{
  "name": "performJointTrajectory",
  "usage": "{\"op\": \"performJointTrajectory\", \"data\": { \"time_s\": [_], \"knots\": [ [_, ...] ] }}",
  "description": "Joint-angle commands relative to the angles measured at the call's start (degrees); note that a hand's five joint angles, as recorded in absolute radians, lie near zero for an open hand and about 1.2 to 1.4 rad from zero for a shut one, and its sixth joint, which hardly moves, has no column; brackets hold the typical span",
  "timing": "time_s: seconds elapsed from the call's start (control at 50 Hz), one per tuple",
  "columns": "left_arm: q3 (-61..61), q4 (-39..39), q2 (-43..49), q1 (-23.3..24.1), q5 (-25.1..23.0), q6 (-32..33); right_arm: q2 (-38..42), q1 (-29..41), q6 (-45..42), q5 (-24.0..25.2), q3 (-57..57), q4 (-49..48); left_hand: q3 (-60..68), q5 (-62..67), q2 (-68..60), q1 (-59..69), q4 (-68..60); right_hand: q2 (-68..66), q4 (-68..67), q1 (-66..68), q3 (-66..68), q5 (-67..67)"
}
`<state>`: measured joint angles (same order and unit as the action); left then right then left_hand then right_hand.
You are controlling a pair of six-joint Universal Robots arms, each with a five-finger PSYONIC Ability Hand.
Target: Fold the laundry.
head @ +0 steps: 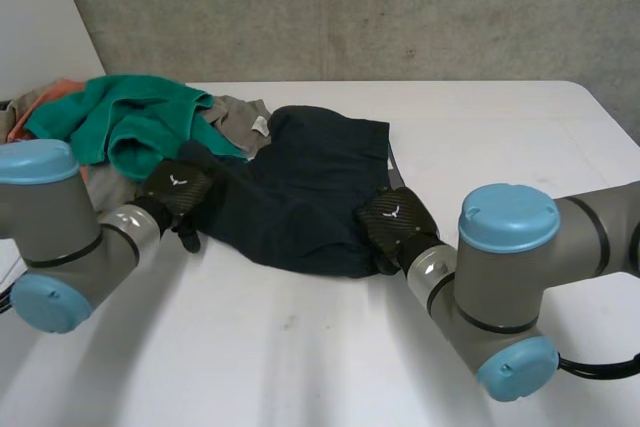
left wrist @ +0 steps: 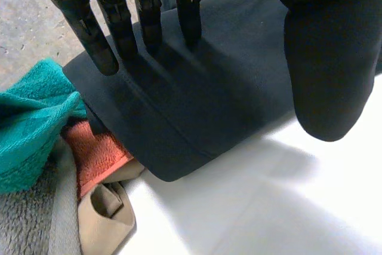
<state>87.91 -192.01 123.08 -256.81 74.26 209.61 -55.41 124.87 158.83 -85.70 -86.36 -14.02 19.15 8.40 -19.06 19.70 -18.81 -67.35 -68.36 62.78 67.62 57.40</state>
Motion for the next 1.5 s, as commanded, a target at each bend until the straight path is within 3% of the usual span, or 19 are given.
{"op": "performJointTrajectory", "data": {
  "time_s": [0.02, 0.18, 0.26, 0.28, 0.42, 0.56, 0.72, 0.86, 1.02, 1.18, 1.26, 1.38, 1.5],
  "knots": [
    [-6.7, 0.1, 5.1, 2.2, 1.9, 2.3, -8.5, -0.8, 3.9, 2.5, -3.2, 0.9, 3.7, 4.4, -3.8, 3.1, -4.0, -12.6, -11.6, 17.2, 12.4, 12.6],
    [-12.3, 1.2, 9.2, 5.4, 4.1, 4.5, -13.6, -2.3, 8.4, 3.3, -3.7, 1.0, 19.3, 20.1, -19.4, 18.7, -19.6, -12.6, -11.6, 17.2, 12.4, 12.6],
    [-14.0, 2.2, 10.1, 6.2, 5.9, 6.8, -13.4, -2.5, 8.3, 3.3, -3.5, 1.0, 45.1, 45.9, -45.2, 44.6, -45.5, -12.6, -11.6, 17.2, 12.4, 12.6],
    [-14.3, 2.3, 9.6, 6.2, 6.4, 7.9, -13.0, -2.6, 7.8, 3.2, -3.3, 1.0, 60.7, 61.4, -60.8, 60.1, -61.0, -12.6, -11.6, 17.2, 12.4, 12.6],
    [-11.8, 4.8, 1.6, 6.8, 9.1, 8.4, -11.5, -3.1, 5.2, 3.3, -2.1, 1.7, 60.8, 61.6, -60.9, 60.3, -61.2, -12.6, -11.6, 17.2, 12.4, 12.6],
    [-6.1, 15.0, -13.9, 8.2, 7.2, 8.2, -12.8, -2.9, -0.8, 3.3, 0.1, 9.9, 60.8, 61.6, -60.9, 60.3, -61.2, -12.6, -11.6, 17.2, 12.4, 12.6],
    [-7.6, 30.3, -32.8, 8.3, 3.8, 7.4, -23.0, -4.3, -10.5, 3.7, 5.6, 25.1, 60.8, 61.6, -60.9, 60.3, -61.2, -12.6, -11.6, 17.2, 12.4, 12.6],
    [-14.7, 33.1, -41.1, 7.8, 0.3, 1.6, -31.0, -5.0, -8.8, 3.3, 10.7, 26.8, 60.8, 61.6, -60.9, 60.3, -61.2, -12.6, -11.6, 17.2, 12.4, 12.6],
    [-18.5, 33.3, -32.8, 6.8, -0.4, -4.2, -31.2, -7.9, -4.6, 3.8, 12.4, 27.0, 60.8, 61.6, -60.9, 60.3, -61.2, -12.6, -11.6, 17.2, 12.4, 12.6],
    [-22.2, 28.9, -16.3, 7.5, -1.0, -2.1, -19.8, -6.7, -4.1, 2.8, 13.1, 25.4, 60.8, 61.6, -60.9, 60.3, -61.2, -12.6, -11.6, 17.2, 12.4, 12.6],
    [-29.1, 25.9, -9.1, 7.8, -1.4, -1.7, -13.9, -6.0, -3.3, 0.3, 16.2, 20.5, 60.8, 61.6, -60.9, 60.3, -61.2, -12.6, -11.6, 17.2, 12.4, 12.6],
    [-46.3, 19.8, -4.3, 8.9, -0.6, -6.8, -8.8, -5.0, 0.7, -4.1, 24.7, 4.3, 60.8, 61.6, -60.9, 60.3, -61.2, -12.6, -11.6, 17.2, 12.4, 12.6],
    [-59.3, 12.6, -5.1, 9.0, 6.2, -16.1, -8.9, -4.6, 3.6, -8.0, 32.6, -11.3, 60.8, 61.6, -60.9, 60.3, -61.2, -12.6, -11.6, 17.2, 12.4, 12.6]
  ]
}}
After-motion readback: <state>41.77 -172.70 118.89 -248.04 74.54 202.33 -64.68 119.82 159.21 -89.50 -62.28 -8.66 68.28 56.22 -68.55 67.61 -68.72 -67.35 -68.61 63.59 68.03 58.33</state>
